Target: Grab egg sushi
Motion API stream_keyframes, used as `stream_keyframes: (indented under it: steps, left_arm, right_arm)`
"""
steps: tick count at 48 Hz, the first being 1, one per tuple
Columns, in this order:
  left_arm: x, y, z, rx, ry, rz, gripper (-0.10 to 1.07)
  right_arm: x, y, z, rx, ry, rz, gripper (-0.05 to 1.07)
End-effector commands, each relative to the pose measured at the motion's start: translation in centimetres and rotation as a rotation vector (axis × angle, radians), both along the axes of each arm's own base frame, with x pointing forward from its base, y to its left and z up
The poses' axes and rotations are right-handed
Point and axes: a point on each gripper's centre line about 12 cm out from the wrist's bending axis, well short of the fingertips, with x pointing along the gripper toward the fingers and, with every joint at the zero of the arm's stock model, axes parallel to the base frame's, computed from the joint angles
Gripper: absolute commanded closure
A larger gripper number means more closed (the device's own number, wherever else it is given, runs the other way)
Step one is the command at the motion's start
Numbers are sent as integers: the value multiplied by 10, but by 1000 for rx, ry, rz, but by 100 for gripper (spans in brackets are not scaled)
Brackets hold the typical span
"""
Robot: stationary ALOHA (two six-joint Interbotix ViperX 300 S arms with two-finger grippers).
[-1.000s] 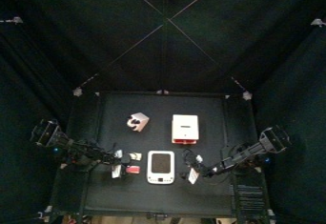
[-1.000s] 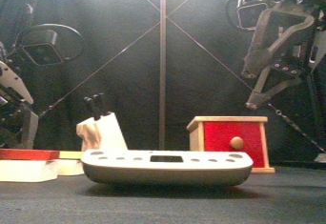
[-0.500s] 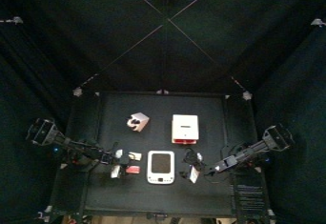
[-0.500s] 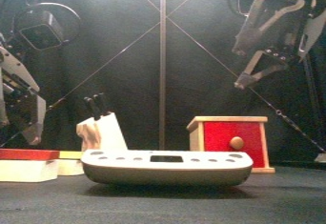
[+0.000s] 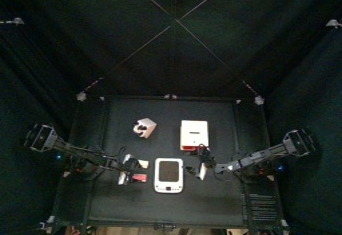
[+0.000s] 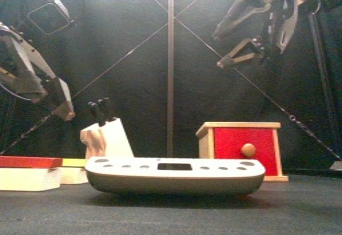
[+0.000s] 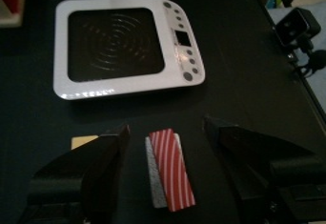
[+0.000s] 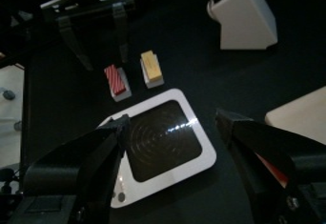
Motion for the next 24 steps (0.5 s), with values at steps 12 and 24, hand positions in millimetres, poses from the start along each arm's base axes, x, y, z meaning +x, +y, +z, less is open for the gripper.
stream_keyframes:
  steps: [12,24]
  left_arm:
    - [7,23,8,-1,-60,91,2]
    - [-12,31,-13,8,15,116,2]
  right_arm:
    - [5,1,2,-25,-9,5,2]
    - [10,8,20,-43,-62,26,2]
